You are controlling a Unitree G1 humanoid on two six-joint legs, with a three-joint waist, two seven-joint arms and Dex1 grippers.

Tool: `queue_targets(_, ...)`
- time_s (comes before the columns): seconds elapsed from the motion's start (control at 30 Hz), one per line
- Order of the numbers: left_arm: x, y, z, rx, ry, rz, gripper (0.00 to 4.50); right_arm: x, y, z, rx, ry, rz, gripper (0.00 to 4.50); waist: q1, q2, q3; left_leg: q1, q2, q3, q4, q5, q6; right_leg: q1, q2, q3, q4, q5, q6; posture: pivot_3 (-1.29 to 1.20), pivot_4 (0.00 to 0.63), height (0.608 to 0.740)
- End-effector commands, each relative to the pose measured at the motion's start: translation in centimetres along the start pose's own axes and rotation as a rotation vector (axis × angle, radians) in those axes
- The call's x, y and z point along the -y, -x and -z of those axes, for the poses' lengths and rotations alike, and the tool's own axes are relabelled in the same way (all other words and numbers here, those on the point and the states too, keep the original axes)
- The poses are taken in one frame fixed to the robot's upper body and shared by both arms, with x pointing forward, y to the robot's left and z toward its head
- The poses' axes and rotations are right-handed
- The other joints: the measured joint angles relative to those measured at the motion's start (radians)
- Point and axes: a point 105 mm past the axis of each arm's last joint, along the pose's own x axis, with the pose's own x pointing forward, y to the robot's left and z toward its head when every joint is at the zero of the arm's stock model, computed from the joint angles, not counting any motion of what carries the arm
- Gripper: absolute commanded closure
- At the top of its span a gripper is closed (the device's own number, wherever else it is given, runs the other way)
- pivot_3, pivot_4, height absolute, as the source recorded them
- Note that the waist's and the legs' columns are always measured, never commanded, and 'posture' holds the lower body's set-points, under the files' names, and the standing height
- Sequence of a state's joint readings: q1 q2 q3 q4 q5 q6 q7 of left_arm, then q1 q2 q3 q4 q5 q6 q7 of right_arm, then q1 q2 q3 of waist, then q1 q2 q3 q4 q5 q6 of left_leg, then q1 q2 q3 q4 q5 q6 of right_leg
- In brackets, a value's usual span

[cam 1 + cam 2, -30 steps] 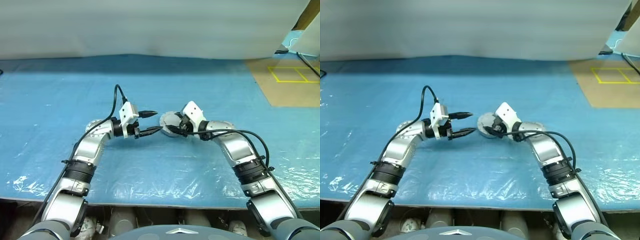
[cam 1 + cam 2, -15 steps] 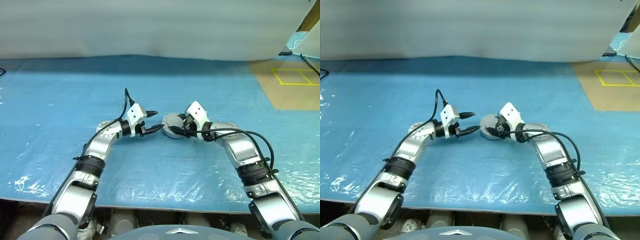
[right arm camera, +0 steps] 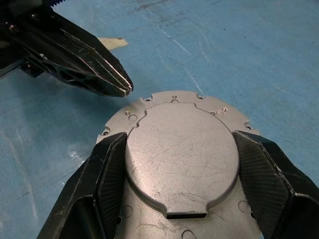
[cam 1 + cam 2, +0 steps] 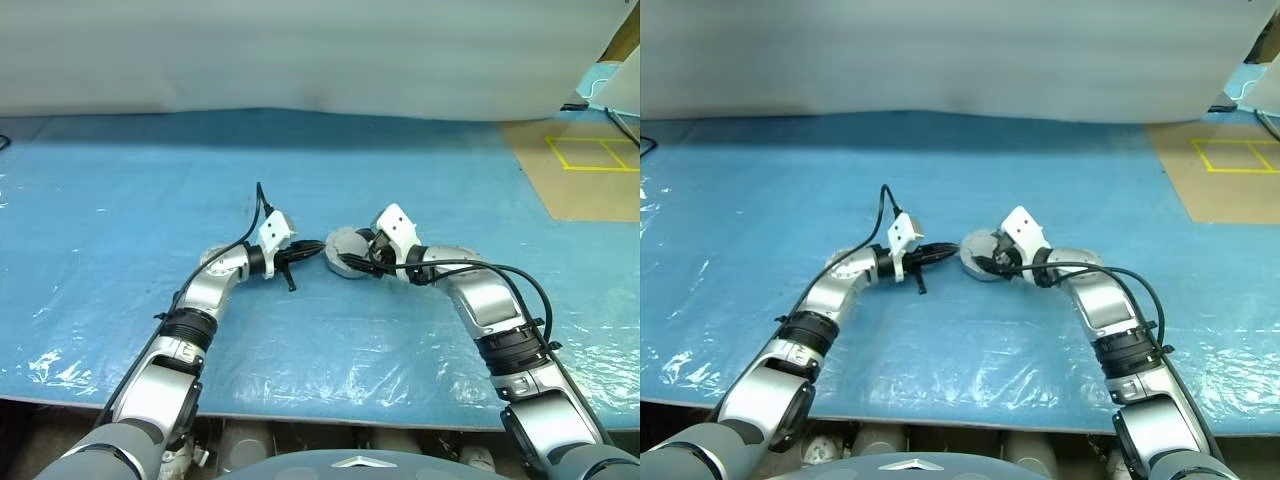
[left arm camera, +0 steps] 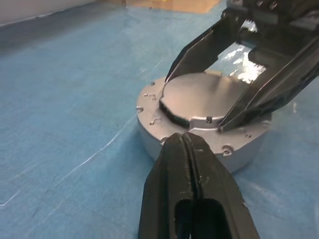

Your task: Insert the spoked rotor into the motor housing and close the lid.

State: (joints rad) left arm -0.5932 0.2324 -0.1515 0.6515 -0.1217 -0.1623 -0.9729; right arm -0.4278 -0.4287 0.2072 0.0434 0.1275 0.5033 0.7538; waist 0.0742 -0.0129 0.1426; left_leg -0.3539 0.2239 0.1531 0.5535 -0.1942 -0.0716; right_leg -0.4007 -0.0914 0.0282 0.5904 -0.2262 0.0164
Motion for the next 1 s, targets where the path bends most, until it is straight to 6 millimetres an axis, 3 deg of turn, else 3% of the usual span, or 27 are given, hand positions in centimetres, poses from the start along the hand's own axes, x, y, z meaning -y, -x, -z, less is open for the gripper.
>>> queue_targets(0.03,-0.2,-0.8,-0.9,0.002,-0.083,0.001,4.48,-0.2,0.5,6.0,-0.211,-0.113,0.025,1.54,0.0,0.0,0.0,0.0,0.0,0.0,-0.001,0.0,0.0,0.0,0.0,0.0,-0.001,0.0,0.0,0.0,0.15,0.74)
queue_targets(0.33,0.0,-1.6,-1.7,0.041,-0.09,0.014,4.48,-0.3,0.4,6.3,-0.219,-0.098,0.021,1.54,0.003,0.0,0.0,0.001,0.0,0.0,-0.001,0.0,0.0,0.001,0.0,0.0,-0.001,0.0,0.0,0.0,0.15,0.74)
queue_targets(0.53,-2.3,-0.3,-1.2,0.007,-0.064,-0.077,4.48,-0.3,0.5,6.4,-0.221,-0.099,0.019,1.54,0.003,0.0,0.0,0.001,0.0,0.0,-0.002,0.0,0.0,0.001,0.0,0.0,-0.001,0.0,0.0,0.0,0.15,0.74)
queue_targets(0.63,-2.9,-0.4,-2.7,0.094,-0.003,-0.113,4.48,-0.4,0.5,6.4,-0.224,-0.09,0.015,1.54,0.002,0.0,0.0,0.001,0.0,0.0,-0.002,0.0,0.0,0.001,0.0,0.0,-0.001,0.0,0.0,0.0,0.15,0.74)
queue_targets(0.8,-1.7,-0.9,-3.6,0.147,0.036,-0.05,4.48,-0.4,0.5,6.3,-0.225,-0.081,0.011,1.54,0.002,0.0,0.0,0.001,0.0,0.0,-0.003,0.0,0.0,0.001,0.0,0.0,-0.002,0.0,0.0,0.0,0.15,0.74)
queue_targets(1.0,-0.6,-1.6,-2.4,0.074,-0.013,-0.016,4.48,-0.3,0.5,6.3,-0.227,-0.078,0.013,1.54,0.002,0.0,0.0,0.001,0.0,0.0,-0.004,0.0,0.0,0.001,0.0,0.0,-0.003,0.0,0.0,0.0,0.15,0.74)
